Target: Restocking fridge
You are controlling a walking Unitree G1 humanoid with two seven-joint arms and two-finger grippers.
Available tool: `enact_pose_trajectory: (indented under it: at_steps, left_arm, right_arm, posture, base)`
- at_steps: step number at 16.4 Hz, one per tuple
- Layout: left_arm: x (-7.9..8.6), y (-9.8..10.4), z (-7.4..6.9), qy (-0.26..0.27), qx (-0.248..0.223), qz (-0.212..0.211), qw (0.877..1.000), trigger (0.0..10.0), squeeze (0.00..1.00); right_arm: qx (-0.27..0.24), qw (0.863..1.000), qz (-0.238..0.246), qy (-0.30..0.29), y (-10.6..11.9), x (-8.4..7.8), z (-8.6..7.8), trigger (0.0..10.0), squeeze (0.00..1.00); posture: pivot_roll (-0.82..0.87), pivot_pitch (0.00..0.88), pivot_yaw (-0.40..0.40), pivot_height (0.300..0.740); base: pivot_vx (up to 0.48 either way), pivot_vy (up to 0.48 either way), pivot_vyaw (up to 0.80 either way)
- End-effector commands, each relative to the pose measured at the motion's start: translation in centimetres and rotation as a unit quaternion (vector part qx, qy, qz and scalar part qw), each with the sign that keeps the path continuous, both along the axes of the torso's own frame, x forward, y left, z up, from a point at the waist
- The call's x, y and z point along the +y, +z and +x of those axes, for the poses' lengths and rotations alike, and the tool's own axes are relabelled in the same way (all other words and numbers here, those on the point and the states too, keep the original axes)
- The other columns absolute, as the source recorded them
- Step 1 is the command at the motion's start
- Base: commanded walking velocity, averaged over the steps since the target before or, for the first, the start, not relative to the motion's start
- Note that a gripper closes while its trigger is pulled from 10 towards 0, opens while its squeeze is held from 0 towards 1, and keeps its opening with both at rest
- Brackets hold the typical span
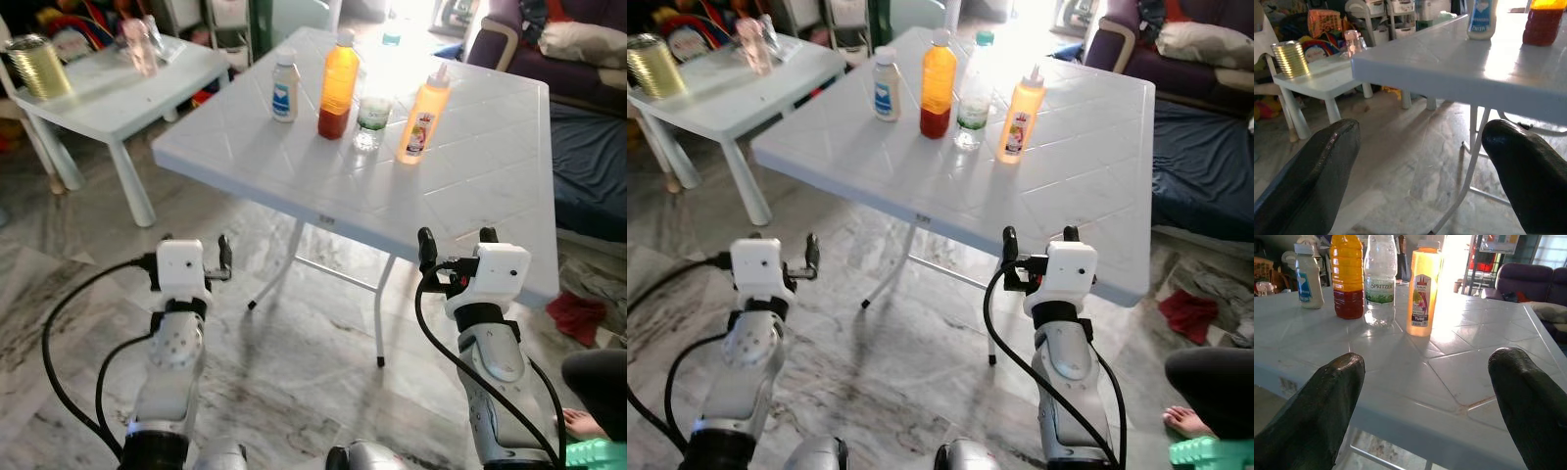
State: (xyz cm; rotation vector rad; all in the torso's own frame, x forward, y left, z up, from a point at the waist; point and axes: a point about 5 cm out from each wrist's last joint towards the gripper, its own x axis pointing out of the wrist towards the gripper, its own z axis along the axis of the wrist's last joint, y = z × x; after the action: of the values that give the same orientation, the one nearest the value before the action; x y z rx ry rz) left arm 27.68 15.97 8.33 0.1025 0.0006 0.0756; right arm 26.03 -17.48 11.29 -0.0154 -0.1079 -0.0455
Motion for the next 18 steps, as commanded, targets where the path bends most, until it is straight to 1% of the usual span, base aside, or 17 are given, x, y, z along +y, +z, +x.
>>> enact_pose_trajectory:
  at_steps: [1, 2, 3, 5, 7, 9, 10, 11, 13, 14, 16, 17, 18]
  left_arm:
    - [-0.3, -1.0, -0.4, -0.015, 0.019, 0.005, 1.000, 10.0, 0.00]
    - [-0.5, -1.1, -0.3, -0.028, 0.021, 0.006, 0.999, 10.0, 0.00]
    - [-0.6, -1.0, 0.2, -0.041, 0.022, 0.012, 0.999, 10.0, 0.00]
    - [-0.5, -0.7, 0.8, -0.046, 0.019, 0.016, 0.999, 10.0, 0.00]
    - [-0.3, -0.6, 0.8, -0.040, 0.015, 0.017, 0.999, 10.0, 0.00]
    - [-0.3, -0.8, 0.4, -0.035, 0.013, 0.012, 0.999, 10.0, 0.00]
    - [-0.3, -0.9, 0.2, -0.029, 0.017, 0.007, 0.999, 10.0, 0.00]
    - [-0.3, -1.0, 0.1, -0.029, 0.018, 0.006, 0.999, 10.0, 0.00]
    - [-0.6, -0.9, 0.2, -0.037, 0.017, -0.001, 0.999, 10.0, 0.00]
    - [-0.6, -0.8, 0.2, -0.038, 0.017, -0.001, 0.999, 10.0, 0.00]
    - [-0.7, -0.3, 0.6, -0.039, 0.010, 0.001, 0.999, 10.0, 0.00]
    - [-0.5, -0.3, 0.5, -0.030, 0.007, 0.002, 1.000, 10.0, 0.00]
    - [-0.4, -0.4, 0.4, -0.021, 0.007, 0.000, 1.000, 10.0, 0.00]
  right_arm:
    - [-0.007, 1.000, -0.012, -0.017, 0.2, -0.6, 0.1, 10.0, 0.00]
    - [-0.007, 1.000, -0.009, -0.025, 0.2, -0.7, 0.3, 10.0, 0.00]
    - [-0.008, 0.999, -0.012, -0.035, 0.1, -0.7, 0.4, 10.0, 0.00]
    - [-0.011, 0.999, -0.022, -0.034, 0.2, -0.7, 0.4, 10.0, 0.00]
    - [-0.011, 0.999, -0.039, -0.023, 0.3, -0.6, 0.6, 10.0, 0.00]
    - [-0.010, 0.998, -0.051, -0.025, 0.2, -0.7, 1.1, 10.0, 0.00]
    - [-0.009, 0.998, -0.050, -0.024, 0.1, -0.7, 1.4, 10.0, 0.00]
    - [-0.007, 0.999, -0.035, -0.022, 0.1, -0.7, 1.5, 10.0, 0.00]
    - [0.001, 1.000, 0.001, -0.016, 0.0, -0.2, 1.8, 10.0, 0.00]
    - [-0.005, 1.000, -0.002, -0.013, 0.0, 0.0, 1.7, 10.0, 0.00]
    - [0.002, 1.000, -0.003, -0.003, -0.7, 0.7, 1.5, 10.0, 0.00]
    - [0.010, 1.000, -0.003, 0.020, -0.9, 1.4, 1.4, 10.0, 0.00]
    - [0.014, 0.999, -0.005, 0.038, -0.9, 1.8, 1.4, 10.0, 0.00]
  posture:
    - [0.02, 0.013, -0.004, 0.740]
    - [0.01, 0.009, 0.014, 0.740]
    - [-0.01, 0.011, 0.045, 0.740]
    - [-0.01, 0.017, 0.051, 0.740]
    - [-0.01, 0.019, 0.042, 0.740]
    - [0.02, 0.020, 0.011, 0.740]
    - [0.02, 0.020, 0.011, 0.740]
    - [0.04, 0.022, 0.000, 0.740]
    - [0.05, 0.034, -0.012, 0.740]
    - [0.05, 0.034, -0.012, 0.740]
    - [0.07, 0.053, -0.050, 0.740]
    - [0.09, 0.064, -0.098, 0.740]
    - [0.10, 0.063, -0.109, 0.740]
  base:
    - [0.000, 0.000, 0.00]
    - [0.000, 0.000, 0.00]
    - [0.000, 0.000, 0.00]
    - [0.000, 0.000, 0.00]
    - [0.000, 0.000, 0.00]
    - [0.000, 0.000, 0.00]
    - [0.000, 0.000, 0.00]
    - [0.000, 0.000, 0.00]
    - [0.000, 0.000, 0.00]
    - [0.000, 0.000, 0.00]
    - [0.000, 0.000, 0.00]
    - [0.000, 0.000, 0.00]
    - [0.000, 0.000, 0.00]
